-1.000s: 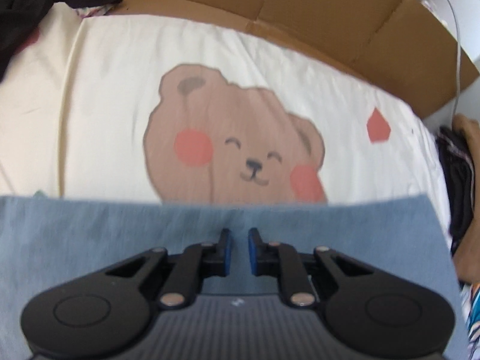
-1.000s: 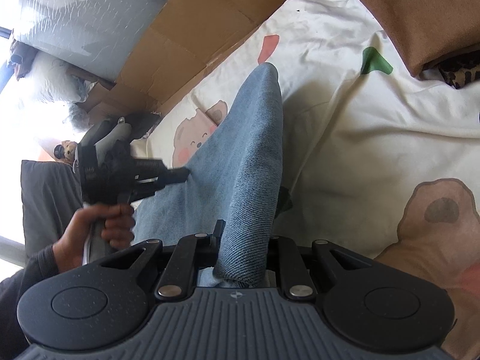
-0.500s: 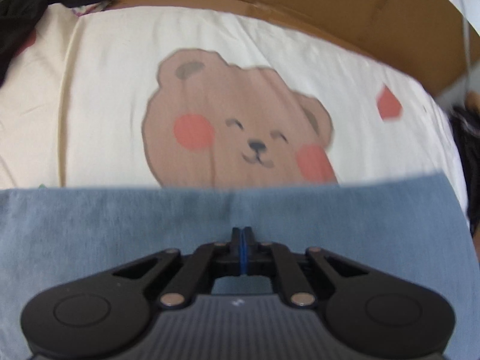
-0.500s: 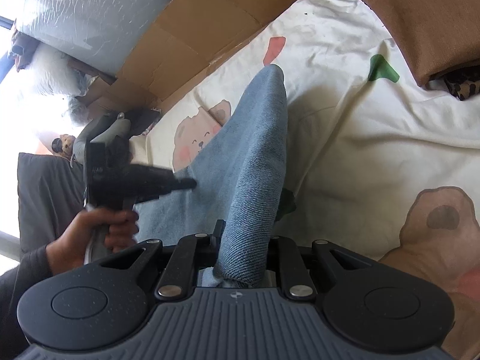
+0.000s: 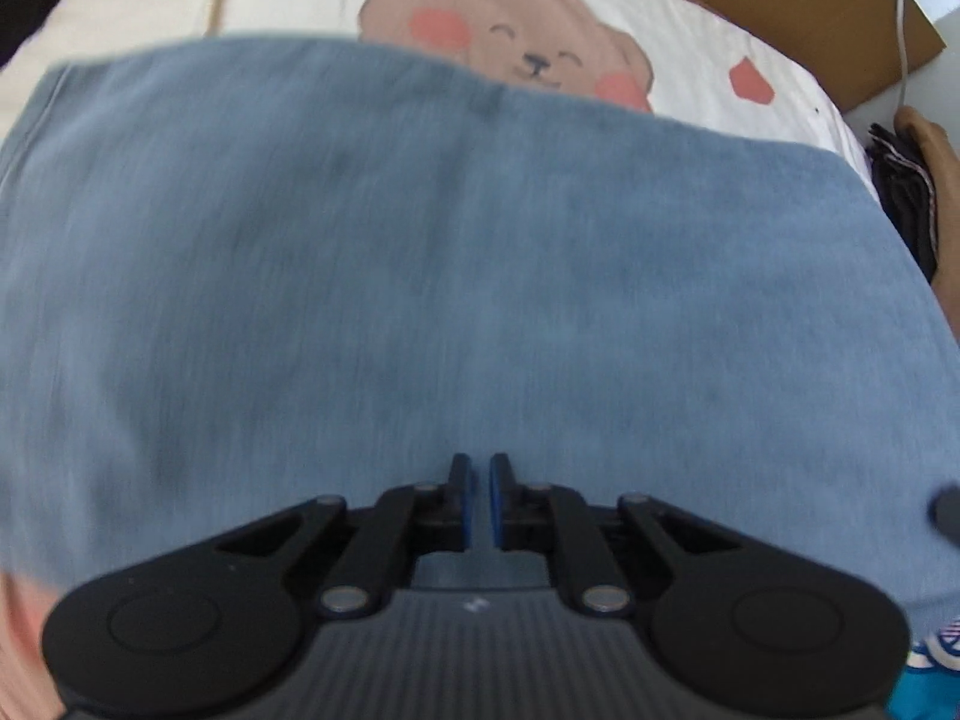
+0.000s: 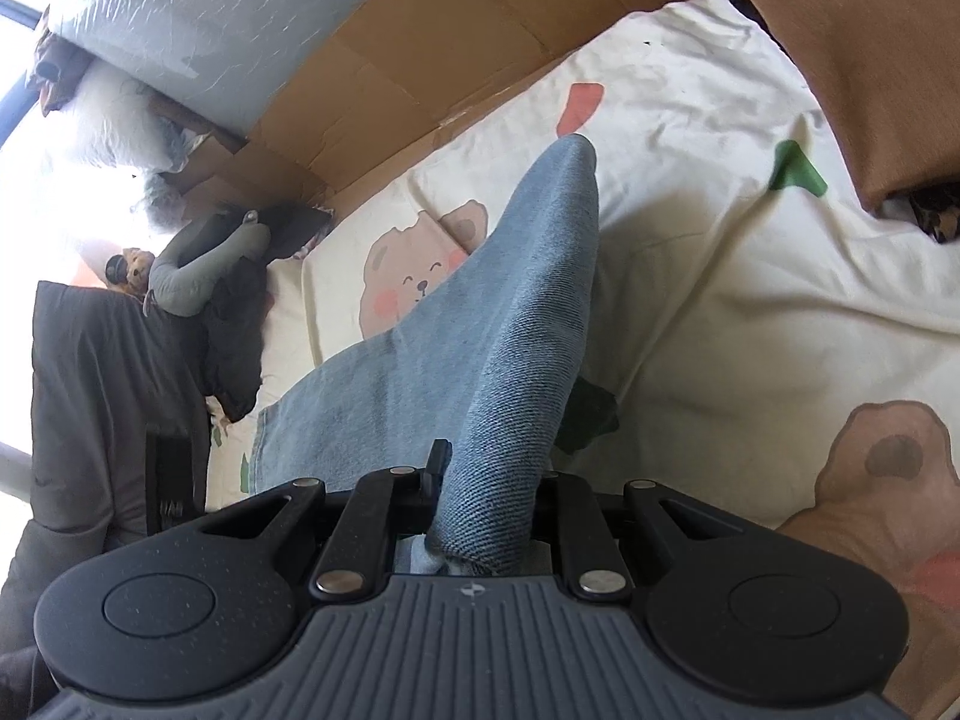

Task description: Fold clothes

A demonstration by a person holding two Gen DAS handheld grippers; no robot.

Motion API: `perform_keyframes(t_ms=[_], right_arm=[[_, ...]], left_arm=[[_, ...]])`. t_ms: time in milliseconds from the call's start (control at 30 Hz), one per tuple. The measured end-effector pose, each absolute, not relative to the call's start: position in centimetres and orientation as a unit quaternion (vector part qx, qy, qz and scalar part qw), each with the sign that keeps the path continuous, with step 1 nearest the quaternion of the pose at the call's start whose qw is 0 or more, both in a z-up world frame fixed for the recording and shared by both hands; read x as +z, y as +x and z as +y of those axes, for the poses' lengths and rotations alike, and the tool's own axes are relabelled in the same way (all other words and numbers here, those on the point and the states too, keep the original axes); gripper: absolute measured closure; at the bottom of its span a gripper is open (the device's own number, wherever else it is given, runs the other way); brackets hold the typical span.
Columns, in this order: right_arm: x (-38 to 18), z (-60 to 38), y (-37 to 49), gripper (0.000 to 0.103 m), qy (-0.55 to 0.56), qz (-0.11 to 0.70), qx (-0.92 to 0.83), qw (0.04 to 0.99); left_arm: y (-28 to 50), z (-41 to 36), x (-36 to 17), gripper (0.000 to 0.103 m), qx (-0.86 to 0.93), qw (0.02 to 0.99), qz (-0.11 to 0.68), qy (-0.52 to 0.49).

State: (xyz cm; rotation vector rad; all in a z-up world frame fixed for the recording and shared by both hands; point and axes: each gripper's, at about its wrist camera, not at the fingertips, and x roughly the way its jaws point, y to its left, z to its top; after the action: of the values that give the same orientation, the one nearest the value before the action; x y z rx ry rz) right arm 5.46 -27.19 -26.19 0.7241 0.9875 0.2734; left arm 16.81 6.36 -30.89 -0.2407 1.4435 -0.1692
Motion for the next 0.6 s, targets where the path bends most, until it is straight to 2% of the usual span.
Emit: perform_keyframes(t_ms=[200,333,433,500,600], right_arm=[[-24.2,-25.9,7.0,0.089,0.303,0.48,0.149,0.81],[-22.5,-24.8,9.3,0.089,0.26,0.515,0.17,0.799],[-22.4,-24.5,10.7,0.089,0.282,0.554,0.177,0.763],[-21.9,-23.3,11.3,0.089,0.239,0.578,0.191,0.756],[-20.9,-21.8,12.3,0.089,0.184,0.598,0.2,0.754]], left_arm=[[14.3,8.2,-29.3,0.095,-0.077,0.738,0.66,-0.122],[13.9,10.4,-27.1,0.085,-0.064,0.754,0.644,-0.114],[13.8,11.9,-25.6,0.082,-0.049,0.767,0.631,-0.103],[13.7,12.9,-24.8,0.079,-0.041,0.774,0.624,-0.097],[13.5,14.7,-23.6,0.068,-0.033,0.788,0.606,-0.101]])
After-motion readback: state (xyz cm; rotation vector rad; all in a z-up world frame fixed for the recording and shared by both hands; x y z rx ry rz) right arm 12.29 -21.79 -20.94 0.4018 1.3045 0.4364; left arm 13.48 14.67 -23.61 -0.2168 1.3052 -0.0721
